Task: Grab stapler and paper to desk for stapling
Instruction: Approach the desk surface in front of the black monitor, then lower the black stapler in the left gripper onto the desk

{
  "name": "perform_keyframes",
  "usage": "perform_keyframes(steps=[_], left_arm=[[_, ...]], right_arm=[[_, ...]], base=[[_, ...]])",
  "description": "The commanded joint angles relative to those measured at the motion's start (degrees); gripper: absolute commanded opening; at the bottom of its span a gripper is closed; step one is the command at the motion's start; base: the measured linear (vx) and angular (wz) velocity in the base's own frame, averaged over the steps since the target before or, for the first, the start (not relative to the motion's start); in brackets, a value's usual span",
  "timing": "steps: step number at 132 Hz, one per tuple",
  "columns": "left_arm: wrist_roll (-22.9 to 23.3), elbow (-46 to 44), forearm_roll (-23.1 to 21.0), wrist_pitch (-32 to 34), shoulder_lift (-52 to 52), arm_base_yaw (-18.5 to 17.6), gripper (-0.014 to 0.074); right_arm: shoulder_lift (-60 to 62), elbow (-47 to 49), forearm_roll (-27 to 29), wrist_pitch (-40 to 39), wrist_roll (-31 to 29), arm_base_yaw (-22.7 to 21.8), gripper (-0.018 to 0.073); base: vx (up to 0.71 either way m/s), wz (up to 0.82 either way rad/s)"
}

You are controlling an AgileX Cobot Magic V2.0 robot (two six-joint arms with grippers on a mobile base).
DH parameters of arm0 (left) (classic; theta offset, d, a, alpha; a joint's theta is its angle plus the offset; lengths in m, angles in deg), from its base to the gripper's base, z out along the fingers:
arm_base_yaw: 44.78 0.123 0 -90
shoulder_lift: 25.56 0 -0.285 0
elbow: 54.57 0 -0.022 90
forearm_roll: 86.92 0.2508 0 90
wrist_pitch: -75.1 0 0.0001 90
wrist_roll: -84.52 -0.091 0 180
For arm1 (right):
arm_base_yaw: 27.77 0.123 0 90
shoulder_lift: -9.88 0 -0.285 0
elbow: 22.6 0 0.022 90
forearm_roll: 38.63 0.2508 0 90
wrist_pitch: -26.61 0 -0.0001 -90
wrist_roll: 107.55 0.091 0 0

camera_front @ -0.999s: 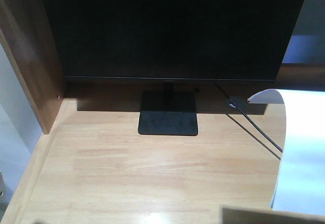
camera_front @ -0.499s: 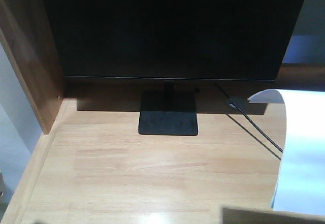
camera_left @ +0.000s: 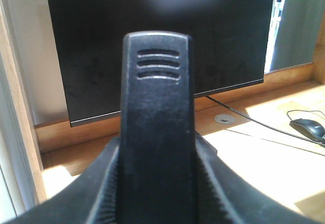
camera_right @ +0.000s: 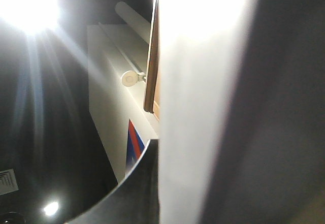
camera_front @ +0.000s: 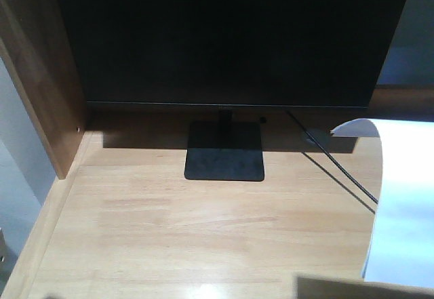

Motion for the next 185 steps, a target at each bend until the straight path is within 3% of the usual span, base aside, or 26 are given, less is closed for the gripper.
perform_keyframes(steps=[1,45,71,89,111,112,143,144,162,185], left_arm=[[0.00,-1.71,0.16,7.03,0.93,-0.26,-0.0006],[0.00,-1.71,0.22,7.63,1.41,-0.26,-0.0006],[-0.06,-1.81,0.10,11.74,6.05,-0.26,-0.0006],[-3.58,-1.81,-4.21,16.38,13.08,-0.26,-0.0006],[-18.91,-1.81,-17.24,23.20,22.97,-0.26,-0.0006],[-21.62,-1.81,-18.74,23.91,23.89,-0.26,-0.0006],[-51.59,-1.81,-43.34,31.53,37.44,-0.26,-0.0006],[-55.28,-1.81,-45.95,31.72,38.50,-0.26,-0.0006],[-69.83,-1.81,-57.94,31.87,44.64,-0.21,-0.0006],[-85.05,-1.81,-67.23,29.55,50.68,1.30,-0.0006]], right_arm=[[-0.67,1.43,-0.25,-2.04,-0.19,-0.37,-0.0002],[-0.67,1.43,-0.25,-2.04,-0.19,-0.37,-0.0002],[-0.67,1.43,-0.25,-2.04,-0.19,-0.37,-0.0002],[-0.67,1.43,-0.25,-1.85,-0.19,-0.37,-0.0002],[-0.67,1.43,-0.25,-1.90,-0.19,-0.37,-0.0002],[-0.67,1.43,-0.25,-1.90,-0.19,-0.37,-0.0002],[-0.67,1.43,-0.25,-1.90,-0.19,-0.37,-0.0002],[-0.67,1.43,-0.25,-1.90,-0.19,-0.37,-0.0002],[-0.67,1.43,-0.25,-1.90,-0.19,-0.37,-0.0002],[-0.67,1.43,-0.25,-1.90,-0.19,-0.37,-0.0002]], base=[[0.00,0.00],[0.00,0.00],[0.00,0.00],[0.00,0.00],[0.00,0.00],[0.00,0.00],[0.00,0.00],[0.00,0.00],[0.00,0.00],[0.00,0.00]])
